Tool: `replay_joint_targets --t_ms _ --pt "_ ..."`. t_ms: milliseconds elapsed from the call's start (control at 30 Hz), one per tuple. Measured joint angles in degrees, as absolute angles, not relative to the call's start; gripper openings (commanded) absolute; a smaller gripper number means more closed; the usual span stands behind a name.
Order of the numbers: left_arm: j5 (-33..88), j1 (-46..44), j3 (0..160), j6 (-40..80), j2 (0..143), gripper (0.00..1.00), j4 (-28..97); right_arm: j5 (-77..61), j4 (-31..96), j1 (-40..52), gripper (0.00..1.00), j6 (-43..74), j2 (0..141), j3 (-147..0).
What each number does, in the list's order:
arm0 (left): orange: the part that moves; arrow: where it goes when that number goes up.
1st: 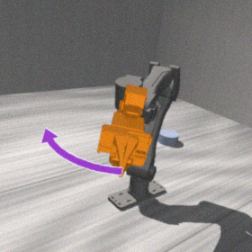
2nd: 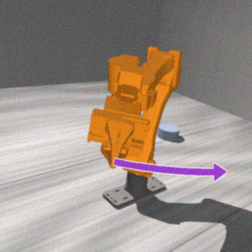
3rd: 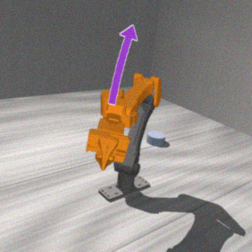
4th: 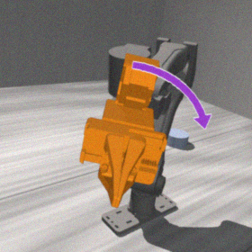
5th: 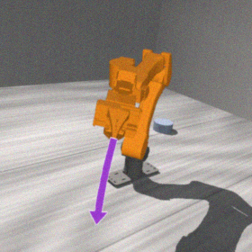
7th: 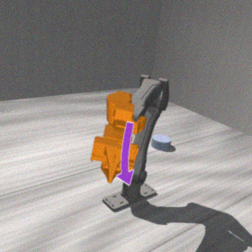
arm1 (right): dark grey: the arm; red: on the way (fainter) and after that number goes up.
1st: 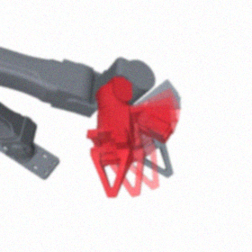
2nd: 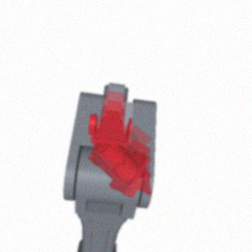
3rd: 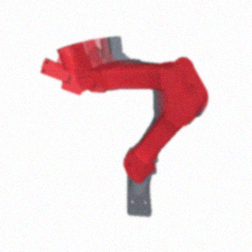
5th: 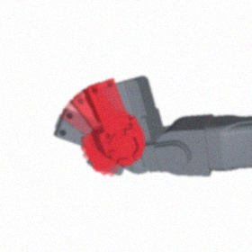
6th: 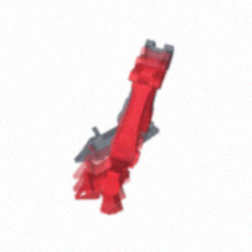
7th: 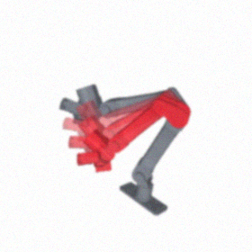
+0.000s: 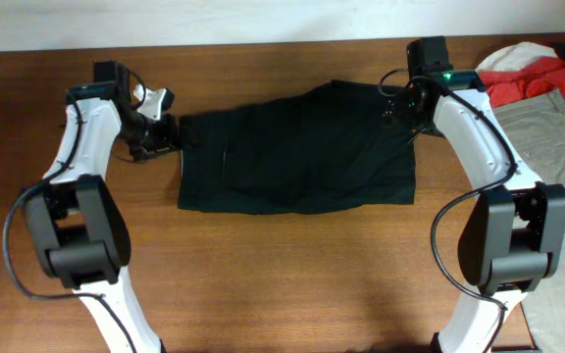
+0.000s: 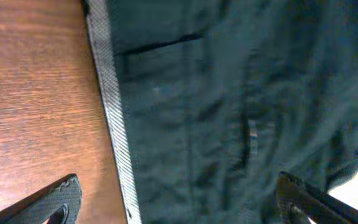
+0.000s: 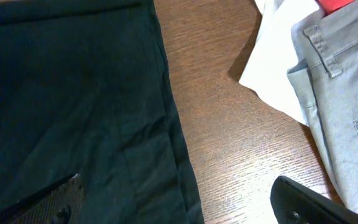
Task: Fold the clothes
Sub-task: 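Reach the left gripper to the left edge of the black pants, then grasp the left edge and fold it rightward over the pants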
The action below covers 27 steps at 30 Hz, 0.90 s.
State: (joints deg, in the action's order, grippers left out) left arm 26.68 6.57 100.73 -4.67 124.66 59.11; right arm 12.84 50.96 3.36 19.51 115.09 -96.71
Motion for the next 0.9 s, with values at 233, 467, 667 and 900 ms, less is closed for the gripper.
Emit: replay_joint_targets --t_ms 233,467,667,900 --pt "26.17 6.57 101.32 -3.38 130.45 0.99 59.18 12.84 50.92 3.36 0.99 19.49 115.09 -96.71" --pt "31.38 4.56 104.09 -3.25 133.99 0.58 60.64 12.84 51.03 3.36 0.99 19.49 115.09 -96.71" --pt "32.58 4.14 103.53 -3.01 135.94 0.01 61.39 12.84 51.03 3.36 0.99 19.49 115.09 -96.71" --pt "9.02 9.26 113.93 7.55 138.26 0.01 81.38 12.82 50.92 3.36 0.99 19.49 115.09 -96.71"
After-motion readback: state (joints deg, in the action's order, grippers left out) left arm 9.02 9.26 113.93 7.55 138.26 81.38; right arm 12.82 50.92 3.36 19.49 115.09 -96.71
